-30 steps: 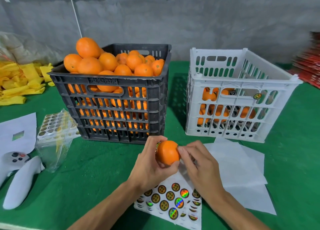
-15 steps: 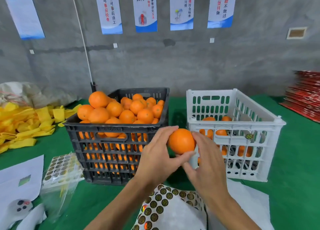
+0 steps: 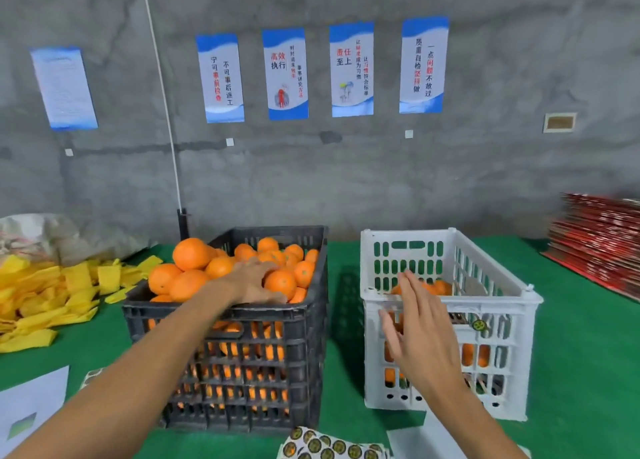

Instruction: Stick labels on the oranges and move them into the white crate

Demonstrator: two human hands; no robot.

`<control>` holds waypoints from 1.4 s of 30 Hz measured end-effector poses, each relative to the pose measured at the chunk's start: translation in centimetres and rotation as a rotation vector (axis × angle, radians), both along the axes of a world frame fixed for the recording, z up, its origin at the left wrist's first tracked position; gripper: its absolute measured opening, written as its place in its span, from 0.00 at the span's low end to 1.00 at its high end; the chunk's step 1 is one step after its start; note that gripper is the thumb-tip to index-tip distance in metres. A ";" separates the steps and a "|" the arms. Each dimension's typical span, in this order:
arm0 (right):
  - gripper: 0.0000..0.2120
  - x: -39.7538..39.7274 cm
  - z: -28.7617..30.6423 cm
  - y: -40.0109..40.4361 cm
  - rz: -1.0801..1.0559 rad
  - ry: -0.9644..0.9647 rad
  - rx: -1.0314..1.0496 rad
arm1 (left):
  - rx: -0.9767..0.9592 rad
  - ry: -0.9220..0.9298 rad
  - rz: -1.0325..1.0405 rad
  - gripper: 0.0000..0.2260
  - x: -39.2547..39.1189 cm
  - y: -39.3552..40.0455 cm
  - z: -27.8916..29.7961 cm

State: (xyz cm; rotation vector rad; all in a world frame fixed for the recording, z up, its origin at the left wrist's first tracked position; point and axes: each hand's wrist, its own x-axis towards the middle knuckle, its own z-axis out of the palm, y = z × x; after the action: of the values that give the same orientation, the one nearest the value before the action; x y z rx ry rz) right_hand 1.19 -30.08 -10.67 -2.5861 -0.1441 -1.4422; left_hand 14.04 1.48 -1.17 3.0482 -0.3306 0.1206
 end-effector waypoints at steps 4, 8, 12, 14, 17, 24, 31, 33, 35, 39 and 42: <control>0.28 0.5 -2.3 0.2 0.003 0.047 -0.067 | -0.126 0.189 -0.027 0.45 0.9 0.3 -0.7; 0.27 1.2 -2.7 0.2 0.004 0.051 -0.015 | -0.005 0.251 -0.042 0.47 0.9 -1.3 -0.2; 0.27 0.9 -2.6 0.1 0.049 0.079 -0.001 | -0.153 0.155 -0.010 0.45 -0.3 -1.1 0.2; 0.27 0.4 -2.1 0.1 0.079 0.117 0.029 | -0.334 -0.093 0.016 0.42 -2.0 -0.8 0.6; 0.27 -0.6 -1.2 0.8 0.150 0.181 0.130 | -0.810 -0.548 -0.144 0.29 -6.1 -2.0 0.6; 0.35 -5.3 -3.0 7.1 0.653 0.330 0.247 | -0.753 -0.765 -0.676 0.24 -14.5 -6.6 -8.8; 0.31 -7.0 -11.0 4.7 0.558 0.633 0.015 | -1.014 -0.141 -0.478 0.20 -18.5 -7.1 -20.8; 0.31 -7.5 -12.9 4.3 0.520 0.810 0.016 | -1.004 -0.053 -0.364 0.19 -18.9 -7.5 -23.3; 0.29 -7.2 -13.6 4.2 0.515 0.854 0.081 | -0.925 -0.053 -0.306 0.20 -18.6 -7.8 -24.2; 0.22 -7.7 -13.2 4.3 0.510 0.771 0.069 | -0.635 -0.122 -0.192 0.23 -18.5 -8.2 -24.2; 0.18 -8.9 -13.1 4.0 0.704 0.718 0.069 | -0.298 -0.250 -0.056 0.19 -19.1 -8.0 -23.9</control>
State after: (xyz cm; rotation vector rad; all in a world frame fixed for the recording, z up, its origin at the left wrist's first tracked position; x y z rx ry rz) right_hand -7.73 -26.12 -23.79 -2.4279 -0.7723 -0.2603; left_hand -5.10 -6.53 -25.11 2.7277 -0.3744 0.5014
